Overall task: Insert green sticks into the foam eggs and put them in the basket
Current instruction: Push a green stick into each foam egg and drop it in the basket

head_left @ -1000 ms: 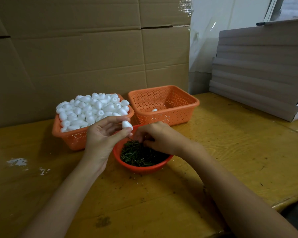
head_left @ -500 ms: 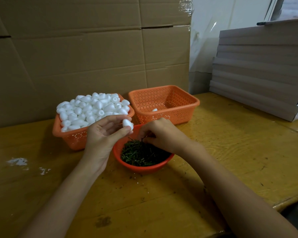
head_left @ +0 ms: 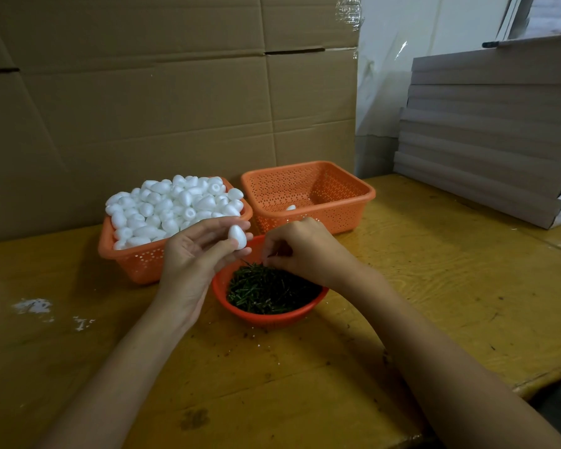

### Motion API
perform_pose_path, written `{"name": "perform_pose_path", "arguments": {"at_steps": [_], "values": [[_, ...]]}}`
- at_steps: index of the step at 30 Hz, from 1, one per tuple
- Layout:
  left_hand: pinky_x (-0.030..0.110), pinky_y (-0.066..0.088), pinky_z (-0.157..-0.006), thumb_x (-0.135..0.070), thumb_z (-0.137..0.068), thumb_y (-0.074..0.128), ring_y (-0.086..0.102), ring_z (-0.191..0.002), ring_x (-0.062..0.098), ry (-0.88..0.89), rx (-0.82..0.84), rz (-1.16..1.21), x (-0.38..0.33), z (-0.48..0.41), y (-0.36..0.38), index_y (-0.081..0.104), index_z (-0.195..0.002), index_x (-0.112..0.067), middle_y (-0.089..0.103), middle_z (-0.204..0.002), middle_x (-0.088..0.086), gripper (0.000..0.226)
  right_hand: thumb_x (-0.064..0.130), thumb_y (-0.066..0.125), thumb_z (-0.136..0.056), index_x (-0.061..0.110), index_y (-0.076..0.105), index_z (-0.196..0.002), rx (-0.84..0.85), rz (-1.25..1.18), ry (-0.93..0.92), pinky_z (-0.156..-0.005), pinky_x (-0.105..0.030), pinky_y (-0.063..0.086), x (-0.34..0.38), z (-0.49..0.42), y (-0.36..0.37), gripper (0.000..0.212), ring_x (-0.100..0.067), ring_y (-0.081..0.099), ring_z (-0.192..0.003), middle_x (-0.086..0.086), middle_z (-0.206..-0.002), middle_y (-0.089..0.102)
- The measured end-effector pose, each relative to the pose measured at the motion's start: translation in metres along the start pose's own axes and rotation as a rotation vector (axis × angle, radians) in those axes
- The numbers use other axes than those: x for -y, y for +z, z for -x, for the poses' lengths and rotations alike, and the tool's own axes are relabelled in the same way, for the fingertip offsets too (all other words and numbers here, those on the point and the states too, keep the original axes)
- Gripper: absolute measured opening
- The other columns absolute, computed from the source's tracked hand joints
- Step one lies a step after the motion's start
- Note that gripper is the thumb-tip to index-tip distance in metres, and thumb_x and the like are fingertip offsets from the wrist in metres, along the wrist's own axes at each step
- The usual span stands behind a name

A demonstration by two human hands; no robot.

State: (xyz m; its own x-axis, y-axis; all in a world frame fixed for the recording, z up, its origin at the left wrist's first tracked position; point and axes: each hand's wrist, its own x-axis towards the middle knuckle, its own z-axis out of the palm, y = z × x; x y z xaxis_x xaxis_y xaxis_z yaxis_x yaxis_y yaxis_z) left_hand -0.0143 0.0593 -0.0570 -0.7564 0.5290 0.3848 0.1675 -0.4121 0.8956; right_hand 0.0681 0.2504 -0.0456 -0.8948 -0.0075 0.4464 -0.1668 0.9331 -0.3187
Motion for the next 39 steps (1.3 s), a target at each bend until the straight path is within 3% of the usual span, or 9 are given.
{"name": "perform_pose_path", "arguments": {"at_steps": [3, 6, 11, 18, 23, 32, 39], "values": [[0.03, 0.065, -0.082, -0.009, -0.076, 0.084, 0.077, -0.111, 0.034, 0.011, 0.002, 0.005, -0.0012, 0.0011, 0.0007, 0.083, -0.098, -0.018, 0.079, -0.118, 0.014, 0.024, 0.02, 0.084, -0.081, 0.028, 0.078, -0.089, 0.022, 0.024, 0.02, -0.079, -0.029, 0.051, 0.0003, 0.0004, 0.0001, 0.012, -0.007, 0.069, -0.09, 0.013, -0.09, 0.076], [0.031, 0.065, -0.083, -0.007, -0.073, 0.085, 0.077, -0.11, 0.033, 0.014, -0.022, -0.031, 0.0011, 0.0002, -0.0006, 0.078, -0.105, -0.01, 0.079, -0.116, 0.009, 0.033, 0.018, 0.084, -0.077, 0.025, 0.077, -0.09, 0.051, 0.021, 0.019, -0.075, -0.025, 0.046, 0.0012, 0.0018, 0.0004, 0.016, -0.008, 0.068, -0.087, 0.014, -0.089, 0.074], [0.034, 0.066, -0.083, -0.007, -0.074, 0.085, 0.076, -0.111, 0.035, 0.003, -0.026, -0.012, 0.0024, 0.0, -0.0017, 0.079, -0.106, -0.01, 0.078, -0.116, 0.012, 0.033, 0.016, 0.075, -0.084, 0.023, 0.078, -0.107, 0.115, 0.055, -0.012, -0.08, -0.034, 0.052, 0.0024, 0.0016, 0.0022, 0.024, -0.015, 0.068, -0.093, 0.007, -0.099, 0.076], [0.039, 0.064, -0.094, -0.013, -0.076, 0.084, 0.076, -0.109, 0.026, 0.005, 0.003, -0.034, 0.0, 0.0009, -0.0009, 0.085, -0.104, -0.022, 0.079, -0.116, 0.012, 0.03, 0.015, 0.072, -0.09, 0.024, 0.081, -0.109, 0.148, 0.073, 0.005, -0.091, -0.036, 0.053, 0.0016, 0.0002, 0.0019, 0.023, -0.016, 0.068, -0.104, 0.006, -0.11, 0.077], [0.031, 0.063, -0.09, -0.012, -0.077, 0.081, 0.076, -0.113, 0.029, 0.007, 0.014, -0.034, -0.0007, 0.0012, -0.0004, 0.085, -0.104, -0.024, 0.08, -0.116, 0.012, 0.029, 0.015, 0.072, -0.092, 0.026, 0.081, -0.109, 0.216, 0.105, 0.012, -0.09, -0.026, 0.048, -0.0007, 0.0001, 0.0019, 0.023, -0.013, 0.066, -0.106, 0.007, -0.115, 0.076], [0.032, 0.065, -0.084, 0.002, -0.089, 0.071, 0.077, -0.109, 0.035, -0.001, -0.003, 0.04, 0.0005, 0.0004, 0.0001, 0.082, -0.105, -0.016, 0.078, -0.118, 0.018, 0.026, 0.017, 0.073, -0.09, 0.029, 0.082, -0.106, 0.199, 0.111, 0.016, -0.082, -0.021, 0.042, -0.003, 0.0009, 0.0037, 0.021, -0.012, 0.068, -0.102, 0.01, -0.11, 0.077], [0.03, 0.064, -0.084, -0.008, -0.083, 0.076, 0.077, -0.107, 0.036, -0.016, 0.001, 0.082, -0.0009, 0.0005, -0.0007, 0.083, -0.104, -0.013, 0.078, -0.117, 0.021, 0.023, 0.017, 0.075, -0.09, 0.029, 0.081, -0.105, 0.196, 0.11, 0.008, -0.083, -0.02, 0.043, -0.0028, 0.0004, 0.0048, 0.02, -0.01, 0.068, -0.1, 0.011, -0.109, 0.077]]}}
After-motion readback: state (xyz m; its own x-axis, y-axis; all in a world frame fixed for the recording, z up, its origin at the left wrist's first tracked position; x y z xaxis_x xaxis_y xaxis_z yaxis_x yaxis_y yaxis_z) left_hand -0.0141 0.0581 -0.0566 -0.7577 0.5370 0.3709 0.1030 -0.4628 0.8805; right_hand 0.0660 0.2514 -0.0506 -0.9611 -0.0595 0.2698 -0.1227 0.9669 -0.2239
